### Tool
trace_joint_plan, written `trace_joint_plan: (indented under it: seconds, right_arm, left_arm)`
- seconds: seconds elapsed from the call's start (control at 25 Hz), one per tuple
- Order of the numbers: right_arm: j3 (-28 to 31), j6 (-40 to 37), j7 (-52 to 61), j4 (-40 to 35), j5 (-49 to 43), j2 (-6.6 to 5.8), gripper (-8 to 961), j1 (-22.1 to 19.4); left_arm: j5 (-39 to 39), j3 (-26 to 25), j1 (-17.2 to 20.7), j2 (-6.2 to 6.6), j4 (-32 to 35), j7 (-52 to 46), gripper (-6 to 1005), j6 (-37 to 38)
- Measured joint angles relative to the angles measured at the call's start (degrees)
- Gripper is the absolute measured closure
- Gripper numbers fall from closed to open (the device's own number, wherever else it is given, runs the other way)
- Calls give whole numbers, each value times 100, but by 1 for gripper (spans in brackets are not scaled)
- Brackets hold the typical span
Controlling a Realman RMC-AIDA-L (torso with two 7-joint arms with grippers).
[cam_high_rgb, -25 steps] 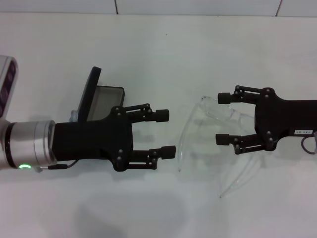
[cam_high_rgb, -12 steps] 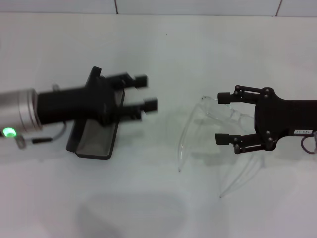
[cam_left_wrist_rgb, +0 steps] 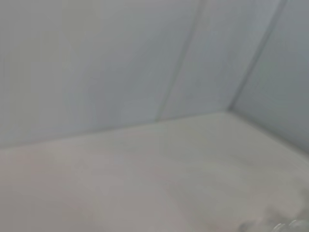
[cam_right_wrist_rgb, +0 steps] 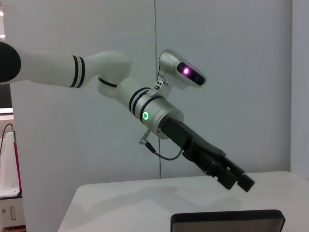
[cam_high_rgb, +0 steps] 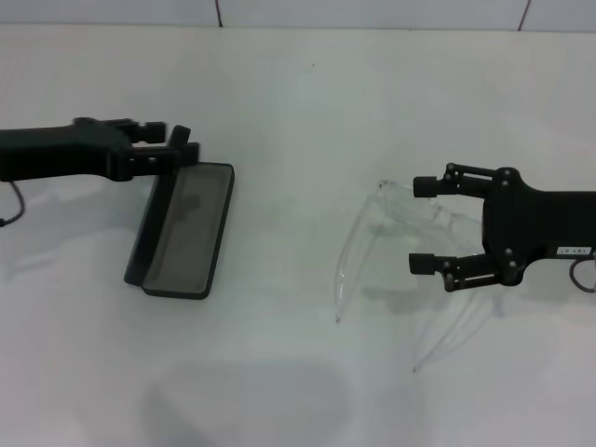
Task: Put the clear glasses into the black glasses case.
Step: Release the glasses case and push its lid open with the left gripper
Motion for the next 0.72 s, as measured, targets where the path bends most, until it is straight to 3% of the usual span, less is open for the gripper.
trace_joint_plan:
  seconds: [0.16,0.2,0.32,0.72]
  right_arm:
    - [0,-1,0,-1,0,-9,66,-2]
    - [0,-2,0,-1,0,-10,66,-2]
    - [0,-2,0,-4,-8,-10,67,19]
    - [0,5,0,-204,-197,40,67,-6]
  left_arm:
    - [850,-314,27,-220,377,-372,288,-17]
    - [1278,-391,11,-344,461,-506,290,-93]
    - [1602,-384,-26,-423,482,-631,296,-194]
    - [1925,-183,-112,-441,465,-948,318,-298]
